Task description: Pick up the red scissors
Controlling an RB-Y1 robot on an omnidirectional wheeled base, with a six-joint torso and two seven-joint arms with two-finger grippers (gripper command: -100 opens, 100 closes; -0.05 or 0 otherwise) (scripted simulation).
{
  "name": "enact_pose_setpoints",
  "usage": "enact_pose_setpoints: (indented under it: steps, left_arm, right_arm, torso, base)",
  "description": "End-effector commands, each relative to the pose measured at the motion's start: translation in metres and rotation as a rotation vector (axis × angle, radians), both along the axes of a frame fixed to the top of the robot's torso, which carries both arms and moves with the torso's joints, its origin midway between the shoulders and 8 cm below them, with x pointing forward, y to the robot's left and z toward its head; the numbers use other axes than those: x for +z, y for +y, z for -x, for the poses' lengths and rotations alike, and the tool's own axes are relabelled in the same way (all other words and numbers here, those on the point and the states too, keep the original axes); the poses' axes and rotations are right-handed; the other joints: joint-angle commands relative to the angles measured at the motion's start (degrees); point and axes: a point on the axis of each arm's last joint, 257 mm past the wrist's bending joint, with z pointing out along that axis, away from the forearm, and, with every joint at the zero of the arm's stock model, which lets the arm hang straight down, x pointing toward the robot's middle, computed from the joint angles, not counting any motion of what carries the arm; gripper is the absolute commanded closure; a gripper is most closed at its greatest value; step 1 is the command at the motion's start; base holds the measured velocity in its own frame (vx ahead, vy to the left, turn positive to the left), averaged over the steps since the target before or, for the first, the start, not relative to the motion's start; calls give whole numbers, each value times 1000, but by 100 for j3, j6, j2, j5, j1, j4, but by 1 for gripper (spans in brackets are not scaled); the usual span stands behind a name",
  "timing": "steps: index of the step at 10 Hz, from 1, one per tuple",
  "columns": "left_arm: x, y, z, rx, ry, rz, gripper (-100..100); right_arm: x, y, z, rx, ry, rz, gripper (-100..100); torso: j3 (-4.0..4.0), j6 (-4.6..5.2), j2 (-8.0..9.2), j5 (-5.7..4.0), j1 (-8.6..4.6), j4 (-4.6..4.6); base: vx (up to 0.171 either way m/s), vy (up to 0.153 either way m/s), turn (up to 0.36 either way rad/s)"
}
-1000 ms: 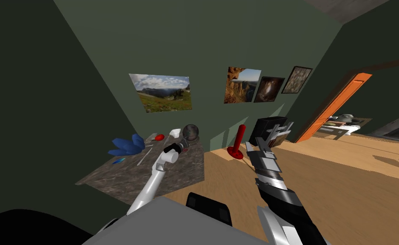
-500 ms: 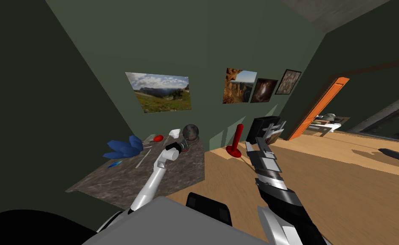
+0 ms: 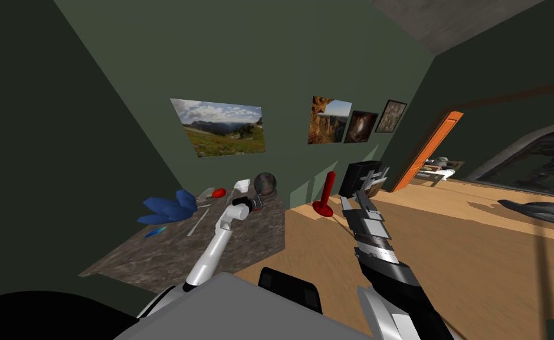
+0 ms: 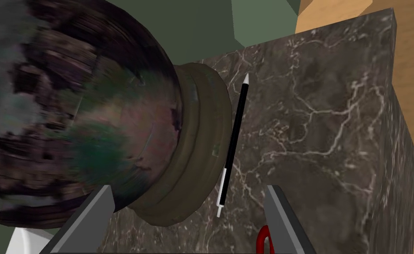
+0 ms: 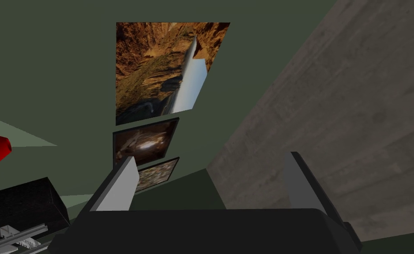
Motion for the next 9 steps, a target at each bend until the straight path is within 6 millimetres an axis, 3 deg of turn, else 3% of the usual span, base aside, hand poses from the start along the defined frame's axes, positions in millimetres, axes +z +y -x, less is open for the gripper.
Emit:
enact_pose_setpoints:
  steps: [1, 9]
  left_arm:
    - [-7, -1, -1, 6, 52, 29, -100]
    - [-36, -3, 15, 6, 237, 69, -100]
  right_arm:
    - [0, 0, 0, 0, 0, 0, 0]
    - [0, 0, 0, 0, 0, 0, 0]
  torso:
    - [0, 0, 0, 0, 0, 0]
    - [1, 0, 2, 2, 7, 0]
  base:
    - [-20, 68, -124]
    - [-16, 53, -62]
